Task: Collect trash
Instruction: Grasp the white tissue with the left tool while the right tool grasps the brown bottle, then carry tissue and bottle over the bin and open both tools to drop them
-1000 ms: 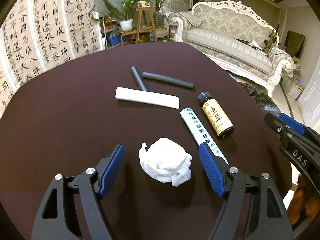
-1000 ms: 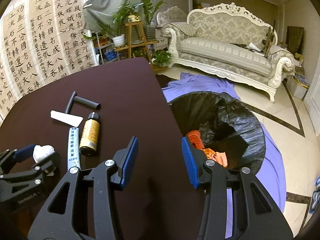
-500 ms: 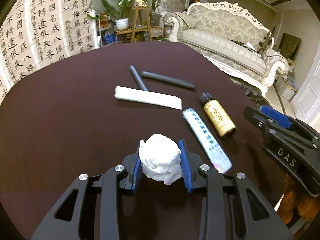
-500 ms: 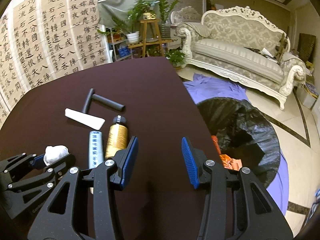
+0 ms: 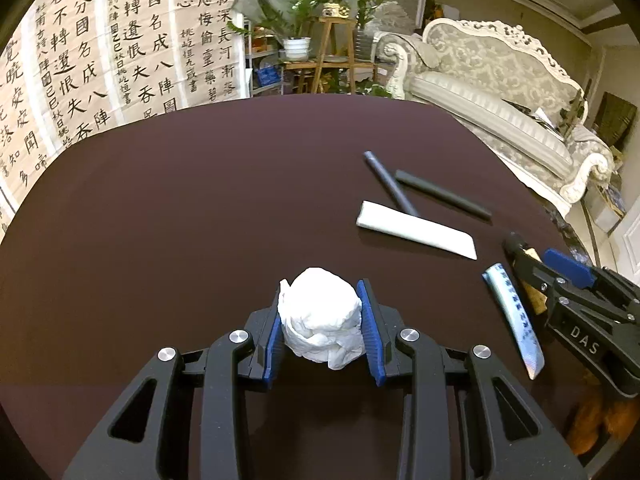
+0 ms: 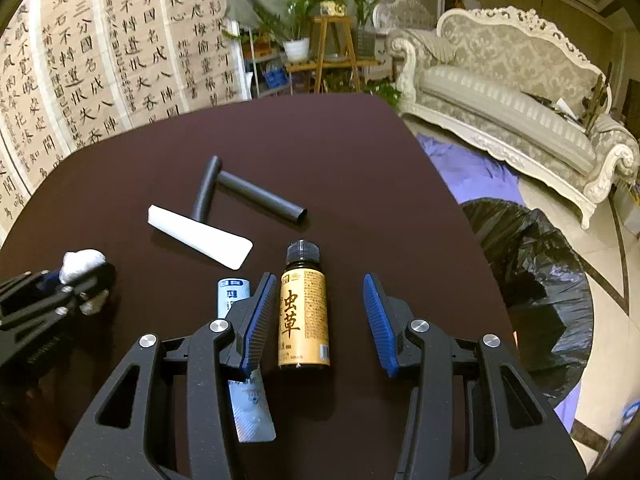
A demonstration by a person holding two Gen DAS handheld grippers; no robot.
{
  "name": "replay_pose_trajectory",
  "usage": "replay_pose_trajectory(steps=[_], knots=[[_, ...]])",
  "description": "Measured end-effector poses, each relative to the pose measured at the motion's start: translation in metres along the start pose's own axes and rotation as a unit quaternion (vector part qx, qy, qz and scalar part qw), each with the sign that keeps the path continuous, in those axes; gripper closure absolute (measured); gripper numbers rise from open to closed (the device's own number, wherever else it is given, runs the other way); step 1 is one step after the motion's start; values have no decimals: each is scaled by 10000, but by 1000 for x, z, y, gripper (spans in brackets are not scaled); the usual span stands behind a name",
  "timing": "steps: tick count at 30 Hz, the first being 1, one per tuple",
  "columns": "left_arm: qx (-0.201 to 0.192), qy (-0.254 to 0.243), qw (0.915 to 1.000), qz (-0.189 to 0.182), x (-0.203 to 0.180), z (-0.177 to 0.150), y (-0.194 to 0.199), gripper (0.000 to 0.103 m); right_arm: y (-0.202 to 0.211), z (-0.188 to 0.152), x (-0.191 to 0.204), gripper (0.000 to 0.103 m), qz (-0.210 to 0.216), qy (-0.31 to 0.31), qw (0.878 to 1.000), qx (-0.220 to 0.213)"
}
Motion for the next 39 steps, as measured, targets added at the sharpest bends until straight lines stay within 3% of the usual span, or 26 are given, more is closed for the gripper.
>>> replay_pose_trajectory(steps=[4,15,29,39], knots=[[19,31,10000,-36,2,1,-1,68,-4,-3,2,80,-25,68,9999,107],[-147,-110,9992,-360,-21,13,8,68,19,-7,-35,80,-276,-234,9991,-236],[-377,-961,9890,-1061,-140,34,16,68,46,-16,-147,80,-986,-1103,9872,-594],[-412,-1399,9824,-1164,-209,52,-1,68,39,-17,-191,80,-1185,-1260,9826,-683]])
Point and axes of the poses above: each gripper's, at about its wrist camera, not at the fingertips, and y roughly against the way its jaws point, x to its left, z to its top, the point moved 7 cm from there along -y, roughly the way its jaws point, and after that the axes turned 10 degrees about x, right-handed, at the moved point
